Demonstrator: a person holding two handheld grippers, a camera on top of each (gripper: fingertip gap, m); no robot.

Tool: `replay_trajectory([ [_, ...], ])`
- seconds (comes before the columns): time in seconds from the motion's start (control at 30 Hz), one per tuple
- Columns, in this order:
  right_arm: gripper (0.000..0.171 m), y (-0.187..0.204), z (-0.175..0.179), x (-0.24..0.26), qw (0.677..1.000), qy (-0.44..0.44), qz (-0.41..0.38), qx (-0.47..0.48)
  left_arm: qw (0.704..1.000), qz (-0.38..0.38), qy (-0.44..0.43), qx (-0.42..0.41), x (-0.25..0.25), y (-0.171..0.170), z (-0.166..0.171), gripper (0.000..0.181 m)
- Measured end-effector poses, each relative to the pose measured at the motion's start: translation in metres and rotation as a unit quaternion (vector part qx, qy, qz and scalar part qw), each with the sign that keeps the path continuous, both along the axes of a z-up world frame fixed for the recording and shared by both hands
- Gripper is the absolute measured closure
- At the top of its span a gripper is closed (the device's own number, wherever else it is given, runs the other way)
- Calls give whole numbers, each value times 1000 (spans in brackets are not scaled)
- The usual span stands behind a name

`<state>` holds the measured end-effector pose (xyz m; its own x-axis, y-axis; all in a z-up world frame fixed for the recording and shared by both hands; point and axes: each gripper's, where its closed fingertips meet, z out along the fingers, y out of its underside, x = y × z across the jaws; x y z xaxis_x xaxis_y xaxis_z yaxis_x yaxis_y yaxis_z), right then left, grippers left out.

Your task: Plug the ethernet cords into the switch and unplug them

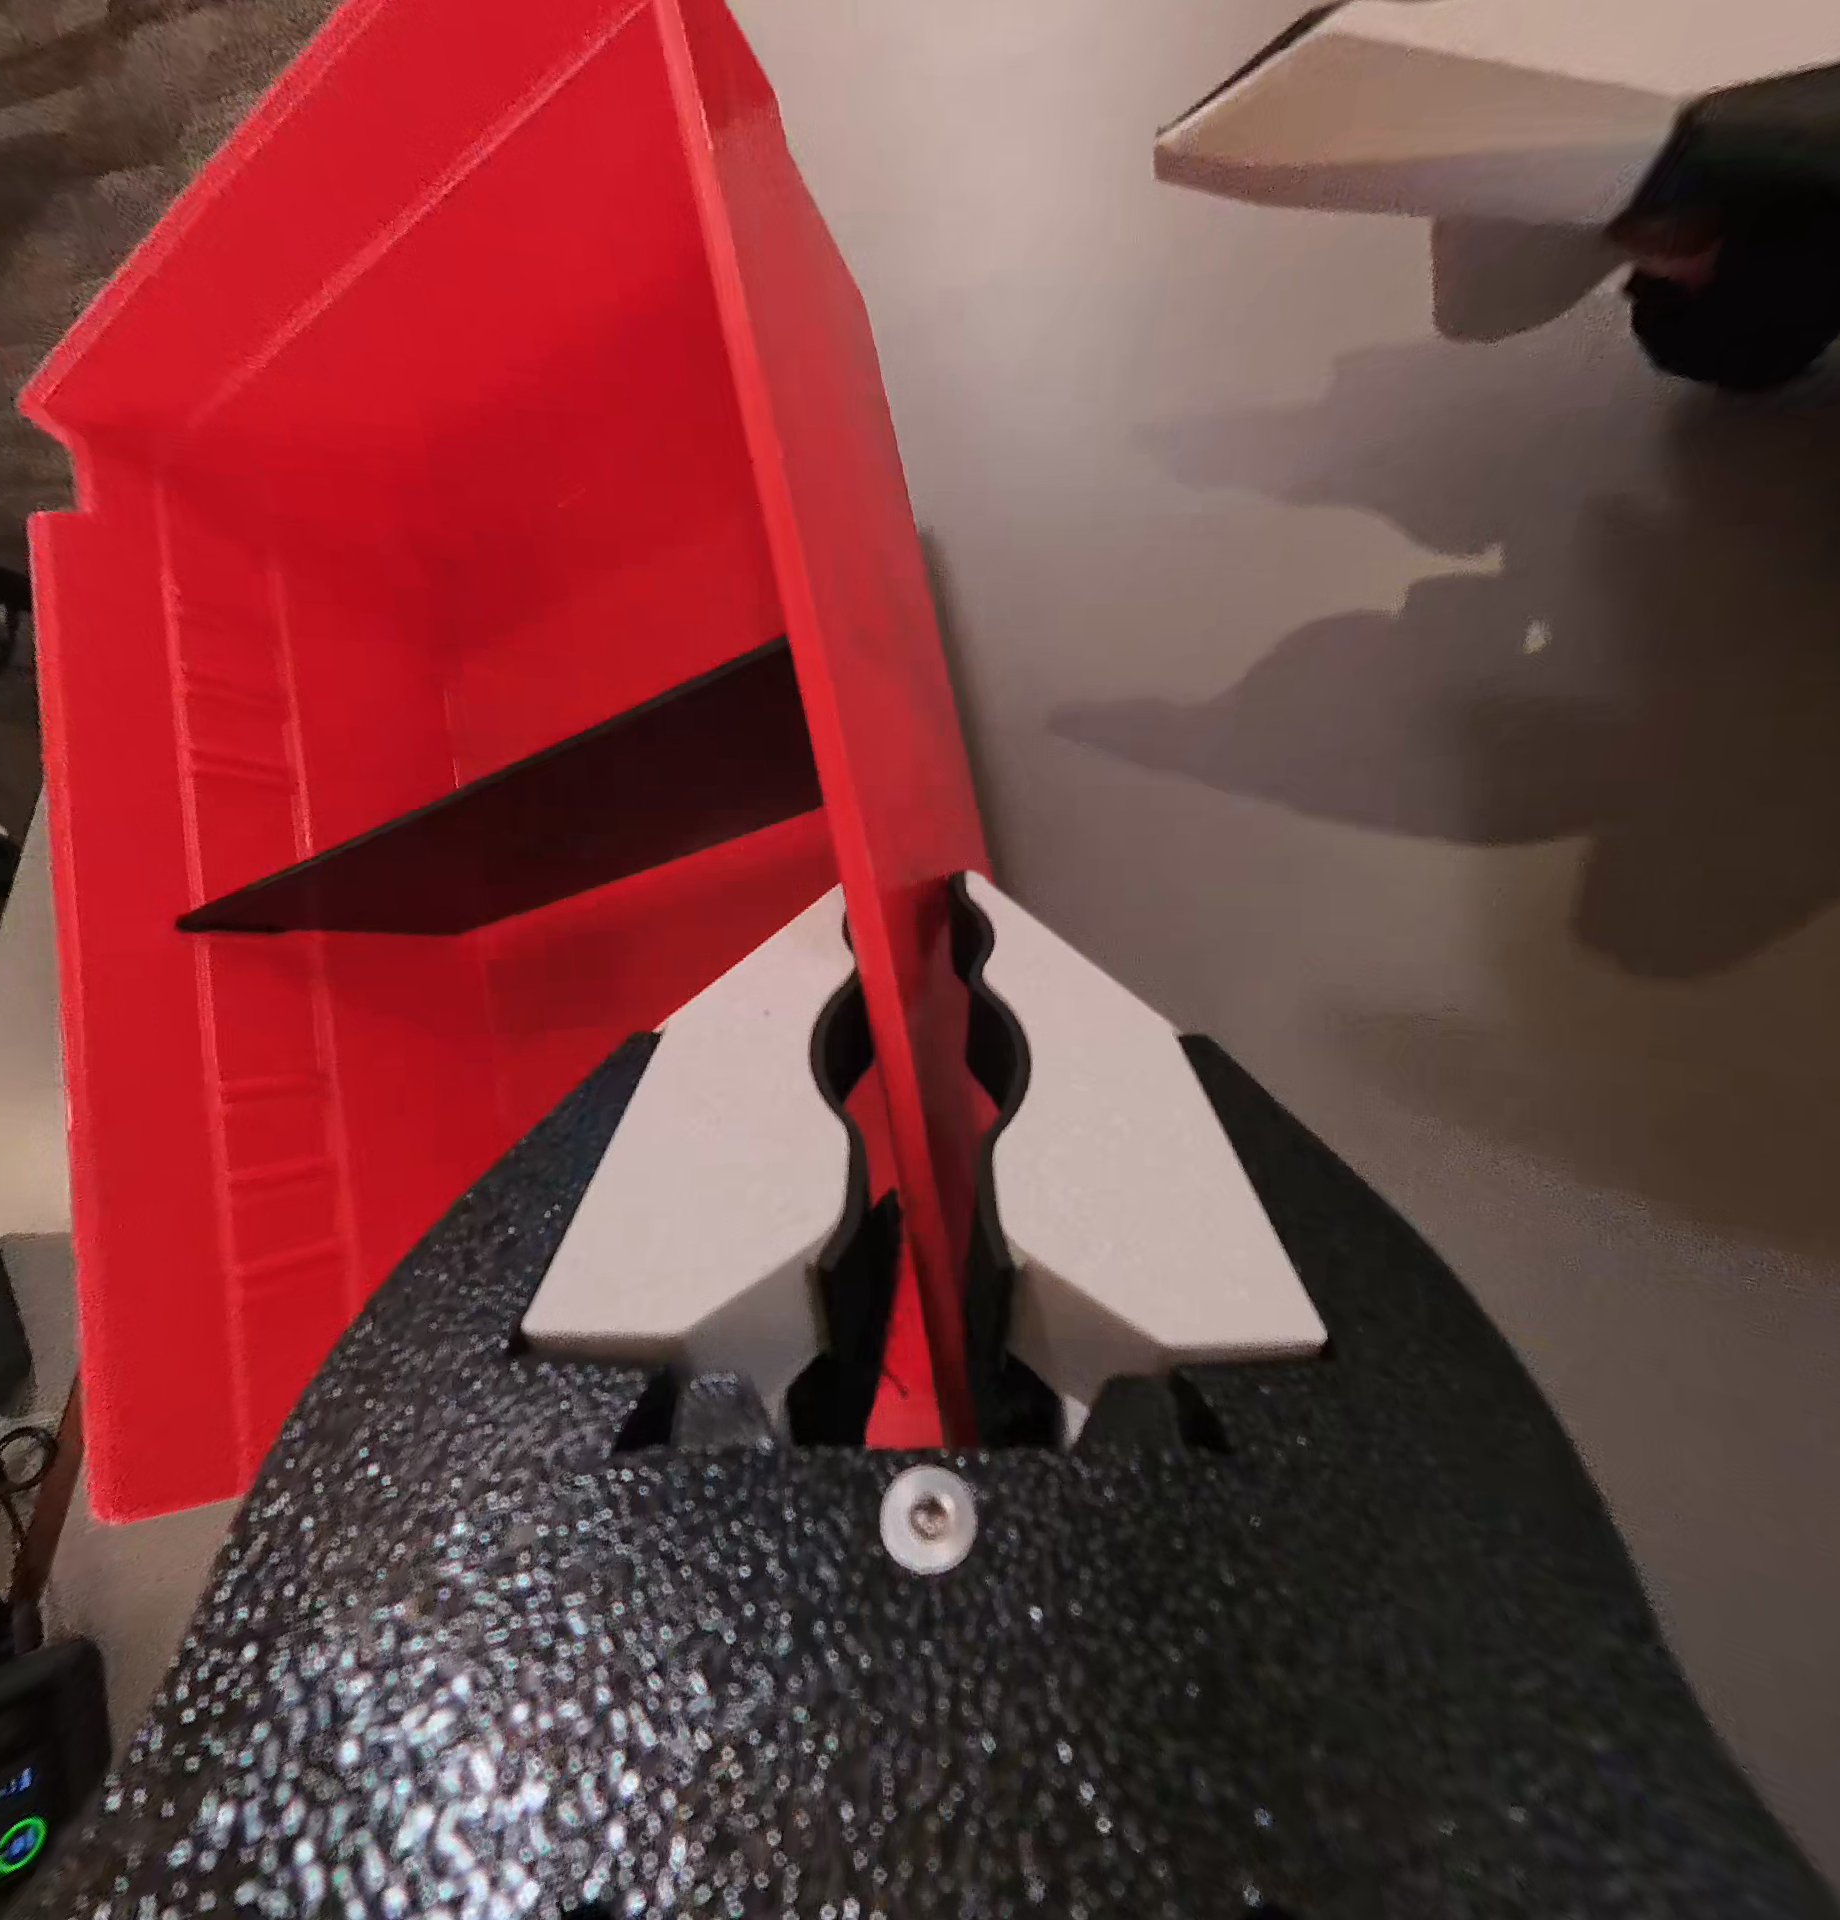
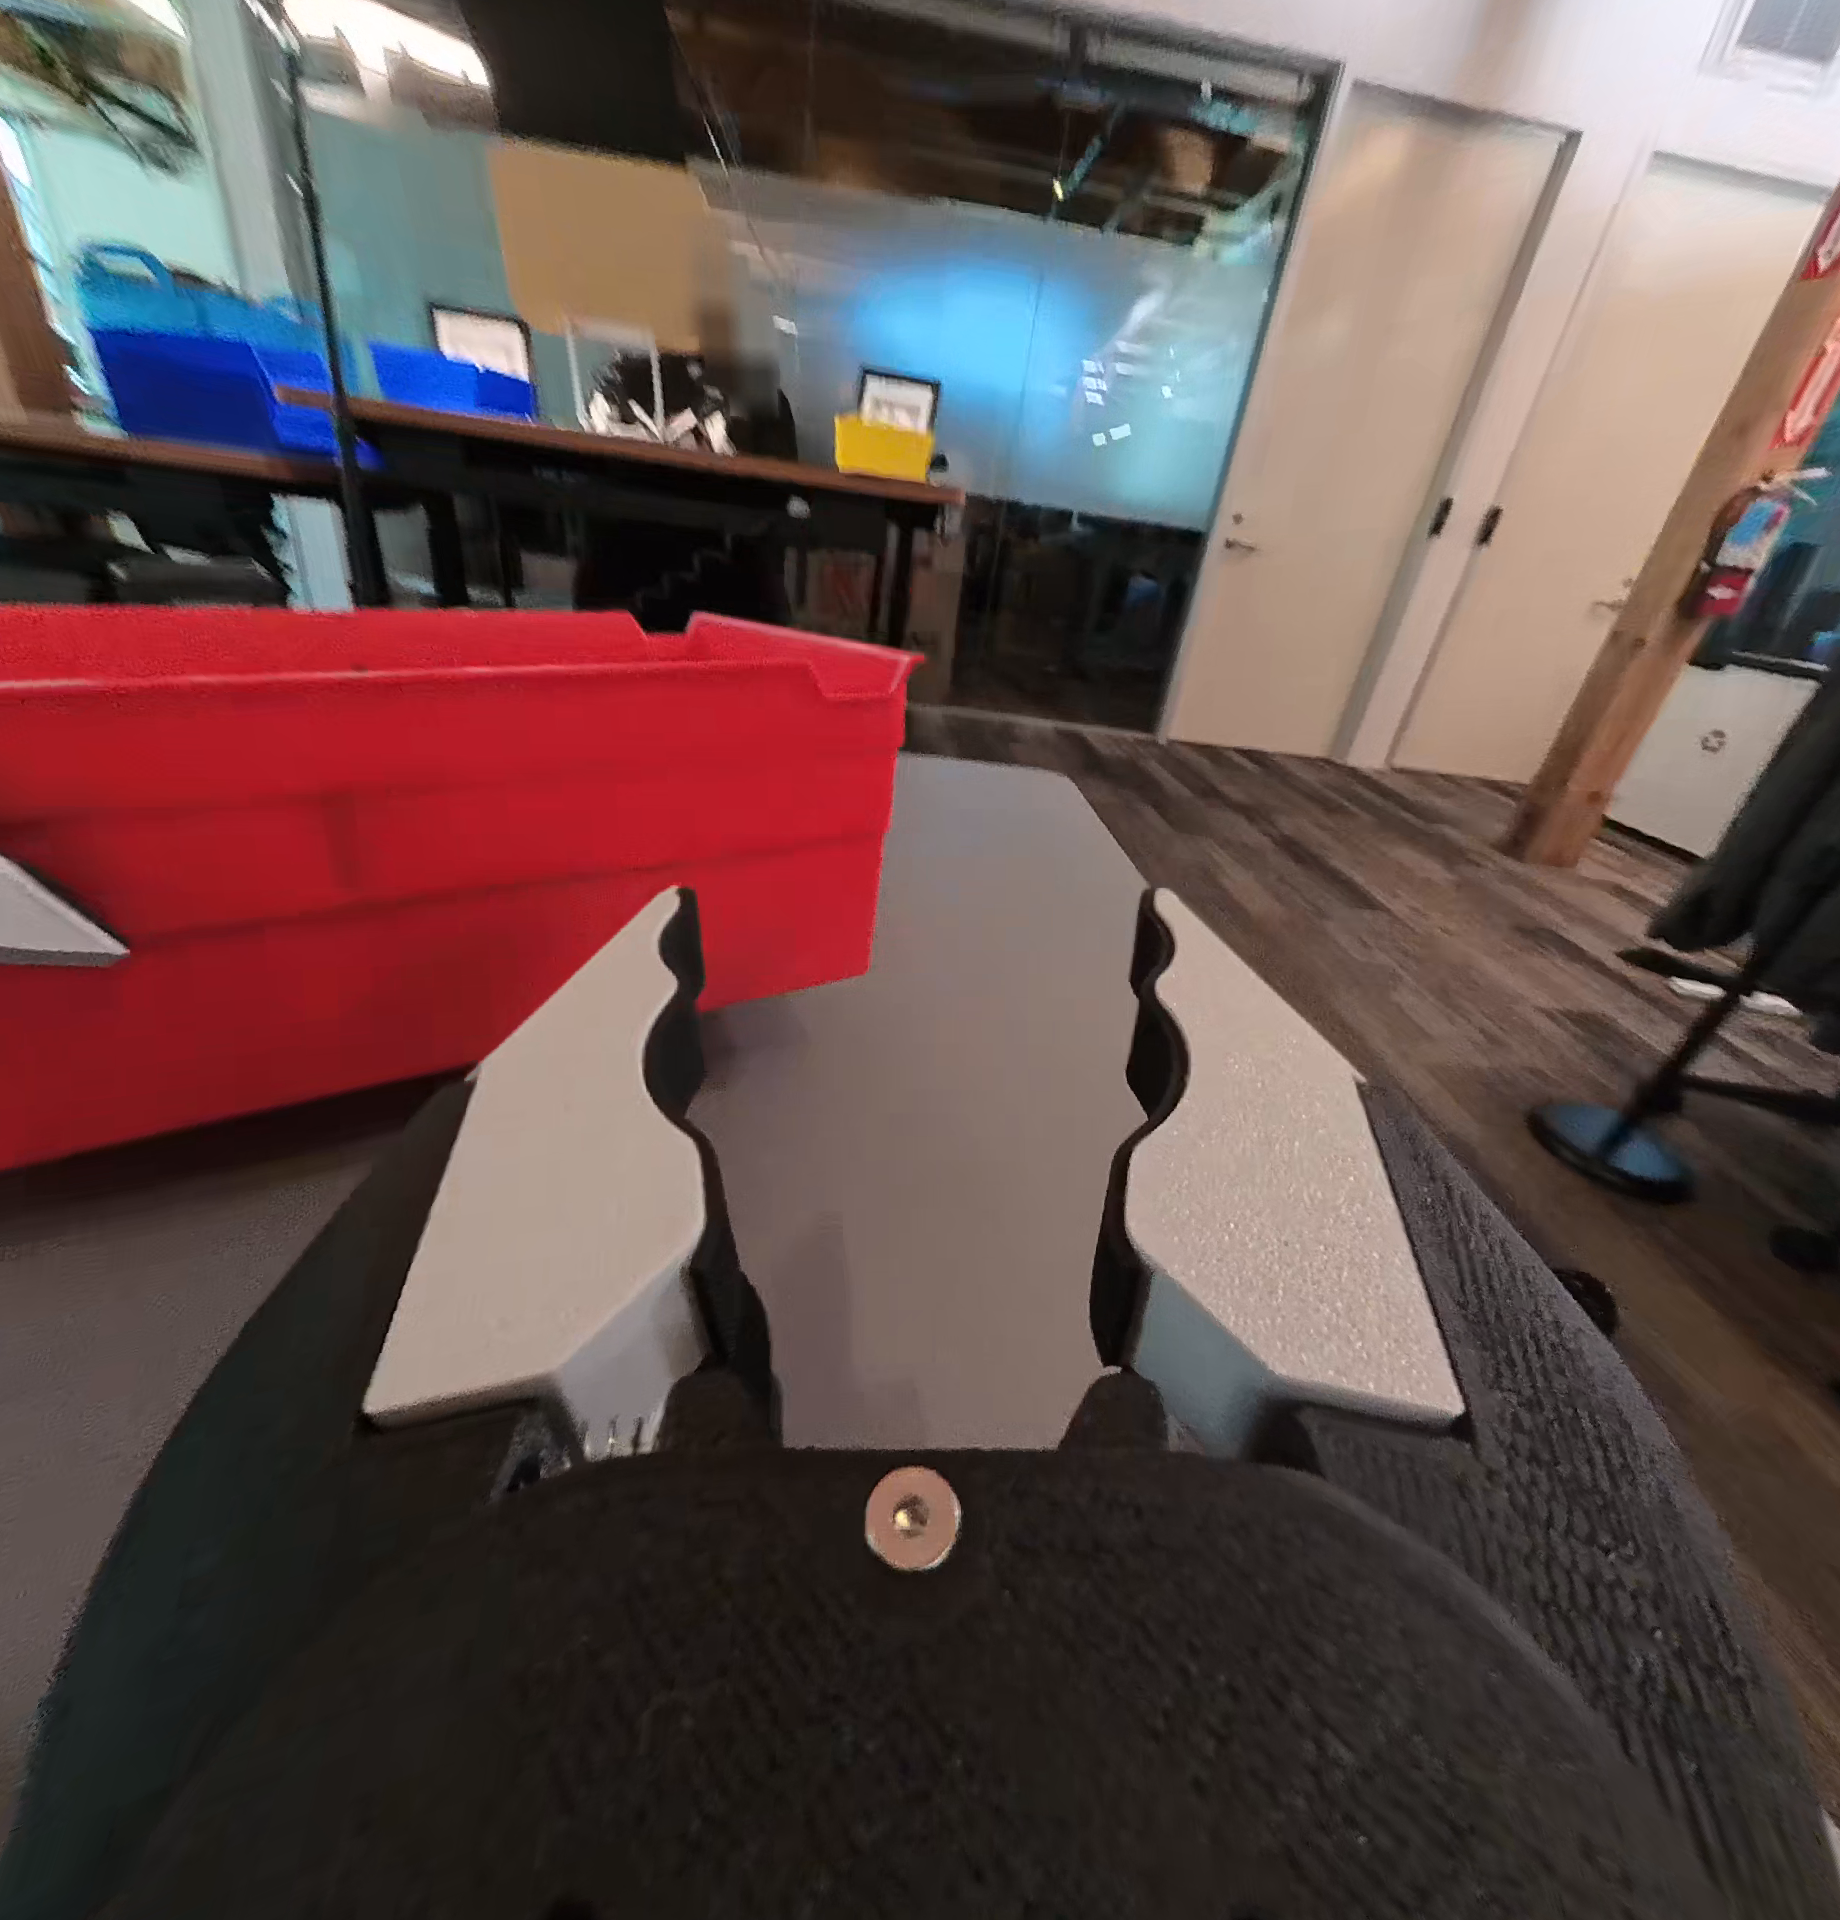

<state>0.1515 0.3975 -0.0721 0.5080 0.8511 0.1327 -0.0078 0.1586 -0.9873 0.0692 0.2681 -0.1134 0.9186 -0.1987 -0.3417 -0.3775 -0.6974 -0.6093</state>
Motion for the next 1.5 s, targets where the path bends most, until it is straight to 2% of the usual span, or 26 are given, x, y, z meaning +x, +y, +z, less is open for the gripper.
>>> replay_trajectory([
  [0.03,91,4,-5,-1,1000,-17,-12,0,1000,1,3,-2,-1,0,-3,172],
  [0.2,94,4,-8,-3,999,-38,-22,13,1000,-7,25,-17,-2,0,-21,173],
  [0.3,95,0,-8,-5,999,-46,-21,17,999,-15,13,32,-1,4,-10,175],
  [0.43,88,-22,5,-16,998,-56,8,18,995,-13,-9,94,1,-14,26,133],
  [0.53,86,-54,21,-30,998,-56,40,0,989,8,-24,142,-7,-57,63,102],
  [0.6,76,-74,25,-44,996,-76,45,-22,986,75,2,150,-39,-100,77,80],
  [0.67,60,-89,19,-56,991,-111,35,-60,971,169,43,161,-82,-154,92,71],
  [0.7,51,-97,13,-62,988,-130,33,-83,959,219,56,171,-103,-183,99,71],
  [0.83,38,-120,4,-88,967,-195,64,-153,891,391,56,222,-166,-297,113,71],
  [0.93,14,-120,-11,-97,932,-280,70,-221,857,479,50,185,-196,-369,85,69],
  [1.03,12,-123,-21,-108,913,-300,65,-269,832,537,28,139,-210,-417,57,67],
  [1.17,13,-116,-38,-103,901,-364,15,-237,824,561,-48,63,-214,-443,15,67],
  [1.23,23,-109,-40,-92,895,-382,-3,-231,821,566,-71,25,-215,-451,-1,69],
  [1.27,21,-105,-40,-85,892,-390,-11,-228,822,564,-82,10,-214,-453,-8,76],
  [1.33,33,-100,-41,-72,887,-392,-13,-244,825,555,-105,9,-214,-453,-14,89],
  [1.37,44,-96,-41,-65,883,-394,-14,-253,830,543,-128,15,-211,-449,-15,109],
  [1.4,52,-91,-41,-57,881,-396,-16,-259,829,539,-145,21,-210,-447,-15,122],
  [1.5,81,-73,-40,-36,875,-390,-26,-286,825,546,-143,24,-216,-453,-14,136],
])
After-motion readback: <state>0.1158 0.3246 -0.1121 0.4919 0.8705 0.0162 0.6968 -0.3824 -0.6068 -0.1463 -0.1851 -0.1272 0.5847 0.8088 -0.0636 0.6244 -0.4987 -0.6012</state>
